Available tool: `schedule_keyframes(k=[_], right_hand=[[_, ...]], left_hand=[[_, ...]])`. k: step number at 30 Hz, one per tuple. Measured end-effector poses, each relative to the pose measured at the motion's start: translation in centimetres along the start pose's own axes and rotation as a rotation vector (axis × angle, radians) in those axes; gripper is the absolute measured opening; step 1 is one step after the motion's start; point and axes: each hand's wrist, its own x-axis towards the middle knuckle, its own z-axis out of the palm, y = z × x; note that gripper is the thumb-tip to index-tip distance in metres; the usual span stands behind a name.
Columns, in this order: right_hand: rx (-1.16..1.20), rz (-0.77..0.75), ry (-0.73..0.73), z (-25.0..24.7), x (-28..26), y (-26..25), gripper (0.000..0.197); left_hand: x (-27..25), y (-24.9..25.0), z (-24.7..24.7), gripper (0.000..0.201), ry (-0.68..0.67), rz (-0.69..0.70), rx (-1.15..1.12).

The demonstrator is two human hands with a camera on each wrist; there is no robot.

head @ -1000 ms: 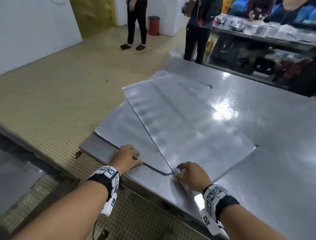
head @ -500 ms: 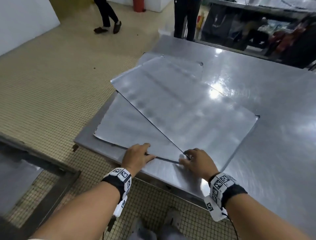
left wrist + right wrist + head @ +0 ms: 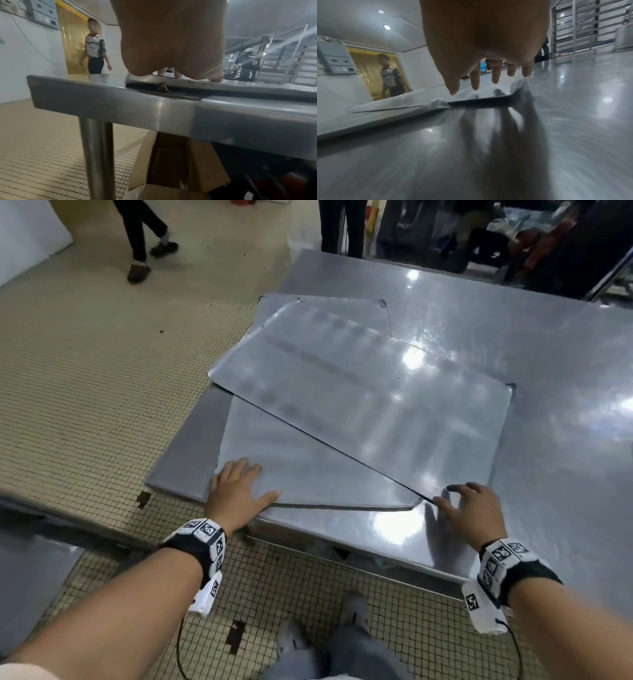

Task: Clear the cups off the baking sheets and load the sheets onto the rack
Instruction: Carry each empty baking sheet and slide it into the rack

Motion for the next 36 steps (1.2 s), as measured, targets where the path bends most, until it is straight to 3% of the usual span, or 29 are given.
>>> schedule_keyframes(k=[3, 7, 13, 18, 26, 30, 36], right_hand=[[0.086, 0.087, 0.011, 0.0, -1.3, 1.4, 0.038], [0.288, 0.200, 0.113, -0.1, -2.4, 1.8, 0.031], [0.462, 0.400, 0.127, -1.3, -1.7, 0.6, 0.060], [0.598, 0.425, 0.097, -2.3, -1.6, -0.7, 0.074], [0.533, 0.235, -0.154, 0.1, -5.7, -6.4, 0.094], [0.462, -0.002, -0.326, 1.5, -8.2, -9.4, 0.105], [0.349, -0.133, -0.204, -0.8, -5.9, -12.2, 0.073]], left_hand=[[0.3, 1.8, 0.4, 0.092, -0.002, 0.024, 0.029], [0.5, 5.3, 1.5, 0.099, -0.076, 0.176, 0.042], [1.0, 7.7, 2.5, 0.101, -0.094, 0.174, 0.008], [1.0, 7.2, 2.7, 0.113, -0.033, 0.175, -0.081], [0.3, 7.2, 1.1, 0.103, 0.018, 0.029, -0.505], [0.0, 7.0, 0.4, 0.093, 0.115, -0.089, -0.647], [0.0, 5.4, -0.9, 0.082, 0.189, -0.193, -0.691]])
